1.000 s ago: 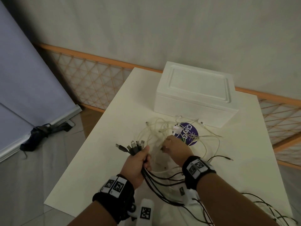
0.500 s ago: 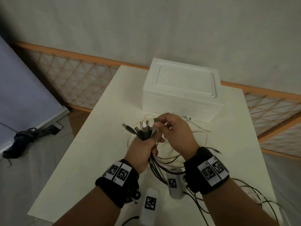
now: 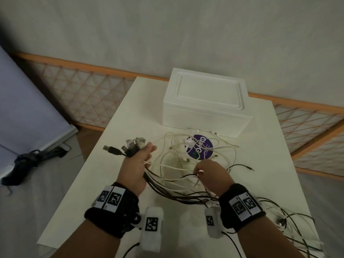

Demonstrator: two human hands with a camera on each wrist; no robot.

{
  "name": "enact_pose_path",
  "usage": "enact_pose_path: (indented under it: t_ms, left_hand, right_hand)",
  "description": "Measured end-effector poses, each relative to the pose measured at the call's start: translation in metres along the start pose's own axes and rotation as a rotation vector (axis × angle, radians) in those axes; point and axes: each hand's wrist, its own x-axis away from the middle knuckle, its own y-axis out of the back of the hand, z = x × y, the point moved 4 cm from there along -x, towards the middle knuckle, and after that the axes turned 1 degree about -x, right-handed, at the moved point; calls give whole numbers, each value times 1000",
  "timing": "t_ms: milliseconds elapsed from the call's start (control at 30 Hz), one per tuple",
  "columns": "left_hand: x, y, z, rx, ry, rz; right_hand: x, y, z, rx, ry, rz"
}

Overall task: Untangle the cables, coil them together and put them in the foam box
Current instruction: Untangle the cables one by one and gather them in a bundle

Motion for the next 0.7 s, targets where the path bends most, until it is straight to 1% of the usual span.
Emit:
enact_pose_path:
  t_ms: [67,100,167,233,267,300,367,433,500,567,600,700]
  left_hand:
    - [4,5,-3,186,37,49]
    - [7,6,-4,227,43,75]
    - [14,6,-4,128,18,111]
    - [20,2,-3,-26,-24,144]
    - [22,0,-2,-89,-47,169]
    - [26,-5,-3,-140,-54,201]
    - [35,-18,-5,-214,-58,283]
    - [43,-28,-5,-294,-48,367]
    - [47,-30,-6,-351,-53,398]
    - [49,-29,-8,-346,-47,387]
    - [50,-28,-8,-335,-35,388]
    - [49,-26,-4,-310,7,362]
  right_hand:
    - [3,8,-8,-52,-27,-115]
    - [4,17,-5,-105,-26,-191]
    - [10,39,7,-257,43,-361]
    - [18,63,28,-387,138,-461]
    - [21,71,39,-408,188,-476]
    - [25,80,51,-378,263,-492]
    - [30,87,76,-217,447,-511]
    - [33,86,93,-60,570,-515]
    - [34,85,99,35,594,-560]
    - [38,86,99,41,568,-596]
    - [41,86,99,13,561,-594]
    - [49,87,103,-155,528,-523]
